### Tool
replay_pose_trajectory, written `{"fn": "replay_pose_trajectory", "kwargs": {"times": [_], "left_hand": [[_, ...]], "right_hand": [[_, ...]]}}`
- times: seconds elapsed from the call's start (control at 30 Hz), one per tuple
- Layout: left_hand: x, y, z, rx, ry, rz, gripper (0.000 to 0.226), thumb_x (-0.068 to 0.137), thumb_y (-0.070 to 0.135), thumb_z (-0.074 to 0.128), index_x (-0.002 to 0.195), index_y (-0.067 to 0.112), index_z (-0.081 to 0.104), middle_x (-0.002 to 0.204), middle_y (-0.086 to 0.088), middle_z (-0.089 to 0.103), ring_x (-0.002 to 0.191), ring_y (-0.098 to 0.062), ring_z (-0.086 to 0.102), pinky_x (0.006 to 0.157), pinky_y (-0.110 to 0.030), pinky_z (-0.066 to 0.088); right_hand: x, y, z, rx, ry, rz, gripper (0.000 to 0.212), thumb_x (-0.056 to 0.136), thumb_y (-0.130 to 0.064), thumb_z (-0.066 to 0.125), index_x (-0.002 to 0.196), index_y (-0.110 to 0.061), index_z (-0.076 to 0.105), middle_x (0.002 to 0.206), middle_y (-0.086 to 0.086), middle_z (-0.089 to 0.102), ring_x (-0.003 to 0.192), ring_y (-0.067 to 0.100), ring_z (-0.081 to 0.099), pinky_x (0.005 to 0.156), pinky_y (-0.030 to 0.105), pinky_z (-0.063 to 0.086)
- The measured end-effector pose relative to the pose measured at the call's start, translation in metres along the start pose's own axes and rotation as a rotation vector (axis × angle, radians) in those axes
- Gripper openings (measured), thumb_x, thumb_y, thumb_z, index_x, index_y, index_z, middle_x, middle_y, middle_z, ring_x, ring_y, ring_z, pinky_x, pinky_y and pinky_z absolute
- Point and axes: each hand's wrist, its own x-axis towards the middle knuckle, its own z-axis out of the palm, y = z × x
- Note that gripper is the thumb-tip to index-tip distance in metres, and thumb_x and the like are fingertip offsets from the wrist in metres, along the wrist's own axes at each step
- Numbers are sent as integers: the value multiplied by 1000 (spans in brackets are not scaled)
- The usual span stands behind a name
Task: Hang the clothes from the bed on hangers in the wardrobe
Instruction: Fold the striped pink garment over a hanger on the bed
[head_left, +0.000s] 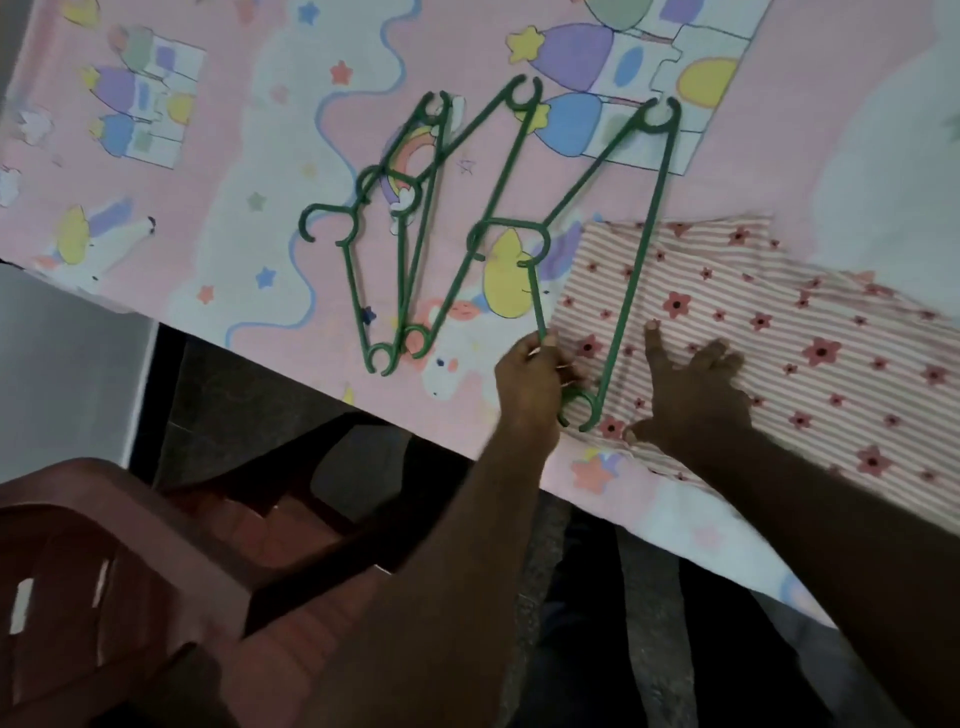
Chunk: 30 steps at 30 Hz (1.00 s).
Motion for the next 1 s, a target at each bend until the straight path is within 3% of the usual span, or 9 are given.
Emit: {"fn": "replay_pose_trajectory", "kwargs": {"times": [0.07,0.2,0.3,0.47,0.53,0.67,0.8,0.9,1.0], "left_hand": [[0,-16,9,97,-54,17,14,99,8,52,93,0,63,69,-14,54,51,-19,53,58,-35,54],[3,-35,5,404,-98,114,11,94,10,55,88,9,65,70,-9,64,64,-24,60,73,-52,57],[11,-35,-9,646,-34,184,15,90,14,54,97,10,66,89,-12,70,83,-32,66,77,-50,57],[20,-29,-28,742,45,209,13,90,13,53,95,5,62,86,-10,71,82,-31,68,76,-47,58],[21,-26,-33,795,87,222,16,91,16,53,99,5,61,93,-11,70,85,-31,67,74,-45,58],[24,-24,-46,920,156,217,15,92,26,56,93,12,62,88,-4,66,72,-23,63,56,-25,48],[28,-24,-54,931,126,247,21,92,29,57,102,11,63,91,2,64,82,-18,60,72,-27,47],[32,-22,-56,960,73,277,22,94,28,57,103,11,65,94,-1,68,83,-23,63,79,-32,52],[38,-19,-59,969,17,269,18,93,28,58,97,12,66,90,-7,70,77,-32,67,76,-44,57]], "right_hand": [[-3,5,-3,31,-36,-15,125,73,-54,78,154,-29,-14,151,44,-3,140,60,4,101,70,36],[-4,18,-2,106,-32,-51,115,77,-47,78,156,-24,-3,153,40,-2,143,57,2,107,64,32],[-5,29,-2,157,-4,-75,107,83,-44,74,157,-27,-1,158,30,-1,147,48,0,108,58,32],[-9,41,6,222,41,-108,95,86,-42,70,156,-24,9,160,26,5,148,43,2,113,55,27],[-11,37,2,235,91,-88,83,87,-41,68,153,-18,23,156,25,18,146,42,14,111,54,30],[-17,13,-12,416,437,-215,41,87,-24,68,123,-5,61,122,17,59,116,35,52,96,42,42],[-15,-33,-26,787,206,-213,34,89,-23,67,118,-6,65,110,7,69,102,18,63,90,28,48],[1,-59,-33,813,149,-81,44,88,-29,69,120,0,61,117,13,66,110,27,61,88,31,48],[17,-79,-42,784,143,37,24,86,-25,68,94,-5,59,97,11,67,103,30,65,72,28,46]]}}
